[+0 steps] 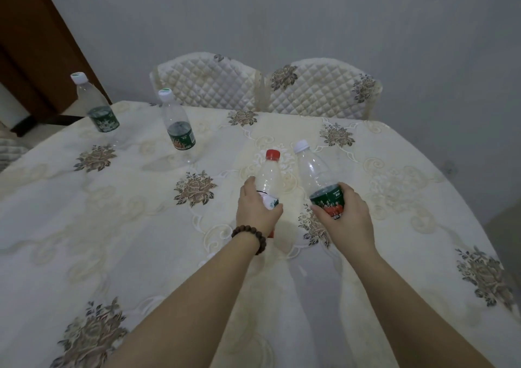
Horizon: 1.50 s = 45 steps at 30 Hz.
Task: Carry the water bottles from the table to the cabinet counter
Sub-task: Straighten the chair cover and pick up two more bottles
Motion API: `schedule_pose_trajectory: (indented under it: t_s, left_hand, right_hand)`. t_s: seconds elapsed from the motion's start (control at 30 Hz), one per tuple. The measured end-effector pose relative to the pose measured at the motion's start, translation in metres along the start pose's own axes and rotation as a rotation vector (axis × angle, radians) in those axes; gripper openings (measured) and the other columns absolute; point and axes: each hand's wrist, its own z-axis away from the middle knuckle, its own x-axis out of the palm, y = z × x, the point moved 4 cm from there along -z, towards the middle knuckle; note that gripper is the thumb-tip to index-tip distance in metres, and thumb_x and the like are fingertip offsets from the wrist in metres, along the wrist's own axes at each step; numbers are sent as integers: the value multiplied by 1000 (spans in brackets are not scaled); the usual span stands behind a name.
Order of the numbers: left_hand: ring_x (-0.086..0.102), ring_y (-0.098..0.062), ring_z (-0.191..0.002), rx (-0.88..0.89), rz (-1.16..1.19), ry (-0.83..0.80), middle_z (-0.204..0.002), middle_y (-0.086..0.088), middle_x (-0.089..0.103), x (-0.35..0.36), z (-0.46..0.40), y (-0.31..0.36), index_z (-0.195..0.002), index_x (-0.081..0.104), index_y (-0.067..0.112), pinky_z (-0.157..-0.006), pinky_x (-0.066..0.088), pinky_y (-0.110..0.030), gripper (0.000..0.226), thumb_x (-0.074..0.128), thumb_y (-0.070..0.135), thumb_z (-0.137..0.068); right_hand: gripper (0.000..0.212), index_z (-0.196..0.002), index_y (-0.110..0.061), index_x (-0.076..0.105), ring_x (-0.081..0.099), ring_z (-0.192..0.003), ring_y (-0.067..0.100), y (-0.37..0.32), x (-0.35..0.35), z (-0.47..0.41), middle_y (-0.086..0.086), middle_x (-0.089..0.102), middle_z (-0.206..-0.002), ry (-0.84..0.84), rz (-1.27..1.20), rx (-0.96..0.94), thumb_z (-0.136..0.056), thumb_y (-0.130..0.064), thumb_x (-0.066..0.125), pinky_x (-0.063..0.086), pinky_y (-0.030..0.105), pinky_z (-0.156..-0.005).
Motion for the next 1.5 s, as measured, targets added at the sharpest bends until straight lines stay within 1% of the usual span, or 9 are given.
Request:
schedule_pose_trajectory:
  t_s: [0.13,0.27,0.4,0.73,0.87,1.13,1.27,1.37,1.5]
  left_hand:
    - [55,-12,-88,27,122,80,-112,2,50,-47,4,13,-136,33,20,-66,39,-13,77,77,23,-72]
    - [55,-10,-93,-20,209,173,-117,4,56,-98,20,5,-137,32,23,-78,41,-21,79,78,23,-73]
    - [56,-8,-90,-54,234,280,-114,8,58,-157,43,-14,-136,32,27,-69,40,-13,78,79,27,-73]
    - [53,-11,-94,-143,260,600,-126,2,57,-339,138,-94,-139,30,28,-81,42,-25,78,77,25,-76]
    - [55,-2,-87,-178,299,726,-107,16,56,-418,198,-139,-138,32,29,-73,40,-15,76,77,22,-76]
    - [56,4,-85,-271,274,986,-98,22,53,-567,356,-243,-136,32,32,-75,41,-14,78,78,25,-73]
    - [53,-6,-96,-349,264,1089,-117,12,54,-627,449,-298,-137,31,32,-85,41,-22,79,78,22,-74]
    - [55,-13,-104,-414,250,1169,-130,4,54,-663,518,-333,-137,30,33,-88,43,-27,80,78,23,-74]
    - [52,-15,-114,-502,260,1272,-138,0,50,-698,602,-376,-140,28,30,-91,40,-27,81,78,23,-76]
  right_hand:
    - [68,-132,-21,46,49,-109,20,-38,3,2,-1,57,-117,14,-109,-34,-75,-48,72,45,39,-92]
    - [65,-128,-25,47,51,-107,18,-80,20,9,-5,57,-115,-35,-201,-80,-73,-52,69,48,41,-90]
    - [62,-127,-25,47,53,-106,18,-131,47,27,-4,57,-114,-115,-259,-142,-76,-49,70,48,41,-90]
    - [54,-122,-22,50,57,-101,18,-284,125,132,-1,62,-110,-357,-387,-311,-77,-42,73,45,30,-80]
    - [48,-119,-21,51,55,-91,14,-355,154,202,-3,60,-102,-457,-413,-408,-79,-36,73,38,23,-71]
    - [43,-110,-29,48,56,-92,13,-485,221,386,-6,59,-101,-667,-473,-586,-77,-34,75,43,26,-78]
    - [42,-110,-30,51,58,-91,8,-541,255,492,-11,60,-100,-787,-519,-649,-76,-36,75,42,21,-75]
    - [47,-117,-20,50,52,-77,-3,-577,275,571,-13,55,-94,-888,-532,-667,-79,-31,74,37,3,-65]
    - [51,-120,-22,49,59,-85,3,-608,300,667,-12,58,-96,-1029,-532,-706,-78,-34,74,46,12,-69]
